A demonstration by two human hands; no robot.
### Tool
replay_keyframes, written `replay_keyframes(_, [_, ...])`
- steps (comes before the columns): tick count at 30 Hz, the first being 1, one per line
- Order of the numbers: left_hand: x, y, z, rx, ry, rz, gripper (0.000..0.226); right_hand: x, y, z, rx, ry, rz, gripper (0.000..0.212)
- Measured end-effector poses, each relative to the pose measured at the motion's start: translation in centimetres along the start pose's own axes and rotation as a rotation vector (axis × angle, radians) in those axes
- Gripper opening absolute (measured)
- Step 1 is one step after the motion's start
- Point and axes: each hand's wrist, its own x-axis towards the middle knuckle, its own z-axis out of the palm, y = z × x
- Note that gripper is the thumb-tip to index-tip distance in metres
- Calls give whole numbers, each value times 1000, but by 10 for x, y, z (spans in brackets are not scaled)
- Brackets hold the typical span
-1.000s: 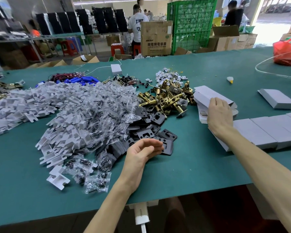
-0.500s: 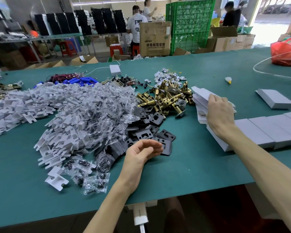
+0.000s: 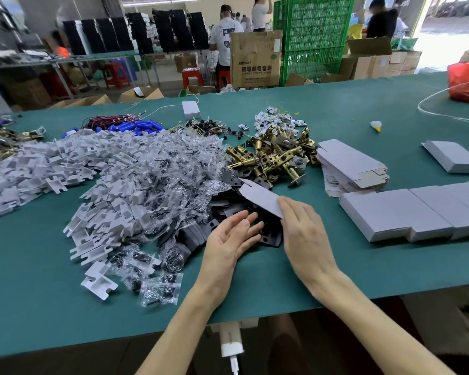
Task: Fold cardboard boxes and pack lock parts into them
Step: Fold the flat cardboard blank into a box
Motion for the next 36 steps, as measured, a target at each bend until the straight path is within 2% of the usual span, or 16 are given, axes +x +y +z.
replay_keyframes(3, [1,-1,-2,30,11,-5,40,-5,3,1,-11,21,-18,52])
replay_keyframes(11, [-1,2,0,50,-17,-33,42,-26,-30,-10,-22,186,-220,41])
replay_keyframes(14, [-2,4,-5,69,12,-49,44,-40,-48,-11,-14,122,-299,40])
replay_keyframes(17, [-4,7,-12,23,89,-66,40,-44,-58,-15,110,7,-294,51])
replay_keyframes(19, [-5,10,-12,-42,101,-83,46,-39,-57,-19,257,24,-218,49])
replay_keyframes(21, [-4,12,-10,-67,99,-95,48,-27,-50,-21,403,27,-39,48])
replay_keyframes(23, [-3,13,-6,-26,75,-127,48,-13,-41,-20,559,-71,160,56])
replay_keyframes(25, [1,14,-3,8,28,-166,50,-4,-37,-14,692,-224,278,71])
replay_keyframes(27, [7,20,0,3,-6,-206,53,-3,-35,-5,705,-321,262,86])
replay_keyframes(31, [19,38,-3,41,-203,-224,57,-6,-31,4,823,-344,313,105])
replay_keyframes(34, [23,40,-7,98,-273,-203,50,-6,-30,4,960,-355,370,100])
replay_keyframes(36, [24,31,-10,110,-239,-157,60,-6,-29,3,1042,-342,389,88])
